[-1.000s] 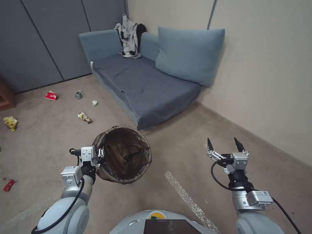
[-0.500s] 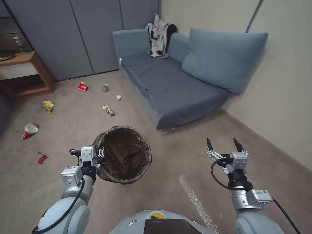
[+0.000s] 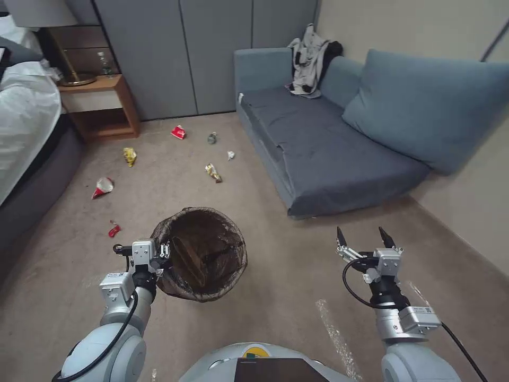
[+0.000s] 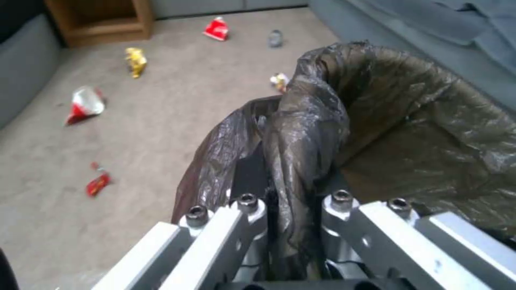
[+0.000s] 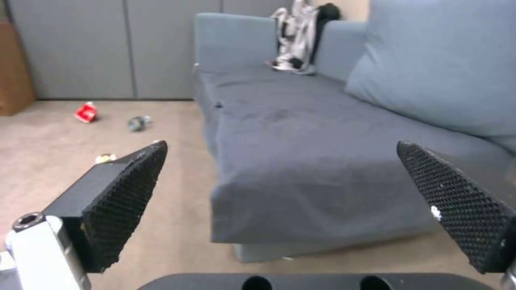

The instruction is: Pick up the trash bin, then pick up the garbage from the floor and place it into the trash bin.

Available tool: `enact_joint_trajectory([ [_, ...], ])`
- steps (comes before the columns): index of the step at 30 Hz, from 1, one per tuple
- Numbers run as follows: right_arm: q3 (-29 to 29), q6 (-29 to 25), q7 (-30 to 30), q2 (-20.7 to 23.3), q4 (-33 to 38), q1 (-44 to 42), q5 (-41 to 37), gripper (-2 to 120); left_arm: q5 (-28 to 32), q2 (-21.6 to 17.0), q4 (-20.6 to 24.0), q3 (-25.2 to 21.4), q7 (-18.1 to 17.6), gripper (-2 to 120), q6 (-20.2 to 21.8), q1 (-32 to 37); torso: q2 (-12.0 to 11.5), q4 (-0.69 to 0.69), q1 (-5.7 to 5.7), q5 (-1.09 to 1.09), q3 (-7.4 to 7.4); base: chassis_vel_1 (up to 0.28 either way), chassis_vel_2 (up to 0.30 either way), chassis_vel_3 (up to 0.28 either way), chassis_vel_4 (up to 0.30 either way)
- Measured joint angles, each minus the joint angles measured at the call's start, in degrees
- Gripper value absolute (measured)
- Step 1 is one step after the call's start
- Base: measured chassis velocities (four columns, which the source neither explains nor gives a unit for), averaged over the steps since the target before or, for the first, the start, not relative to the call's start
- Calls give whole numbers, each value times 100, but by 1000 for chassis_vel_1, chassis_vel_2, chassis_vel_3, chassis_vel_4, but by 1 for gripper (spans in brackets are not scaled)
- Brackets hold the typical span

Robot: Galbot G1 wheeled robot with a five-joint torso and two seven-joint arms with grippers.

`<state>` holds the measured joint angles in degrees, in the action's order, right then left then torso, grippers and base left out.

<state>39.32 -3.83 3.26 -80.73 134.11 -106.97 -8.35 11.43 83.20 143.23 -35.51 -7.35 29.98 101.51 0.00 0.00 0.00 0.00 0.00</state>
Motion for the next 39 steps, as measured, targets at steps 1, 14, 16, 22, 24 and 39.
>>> enact_joint_trajectory([
  [1, 0, 0, 0, 0, 0, 0, 0, 100, 0, 0, 0, 0, 0, 7, 0, 0, 0, 0, 0, 0, 0, 90, 78, 86, 61],
  [14, -13, 52, 54, 7, -7, 15, 0, 100, -29, 11, 0, 3, 7, 7, -5, 19, 0, -1, 0, 0, 0, 75, 75, 92, 96],
  [16, -14, 61, 68, 9, -6, 20, 2, 100, -33, 15, 0, 7, 11, 7, -9, 21, 0, 1, 0, 0, 0, 120, 97, 102, 113],
  [22, -30, 69, 108, 10, -6, 48, 1, 100, -32, 31, 0, 11, 45, 7, -25, 27, 0, 2, 0, 0, 0, 95, 91, 80, 91],
  [24, -31, 74, 110, 10, -7, 49, 1, 100, -30, 33, 0, 11, 49, 7, -25, 32, 0, 2, 0, 0, 0, 53, 55, 62, 74],
  [39, -14, 150, 144, 10, -8, 99, -11, 100, -45, 49, 0, 20, 76, 7, -33, 40, 0, 0, 0, 0, 0, 2, 3, 4, 1],
])
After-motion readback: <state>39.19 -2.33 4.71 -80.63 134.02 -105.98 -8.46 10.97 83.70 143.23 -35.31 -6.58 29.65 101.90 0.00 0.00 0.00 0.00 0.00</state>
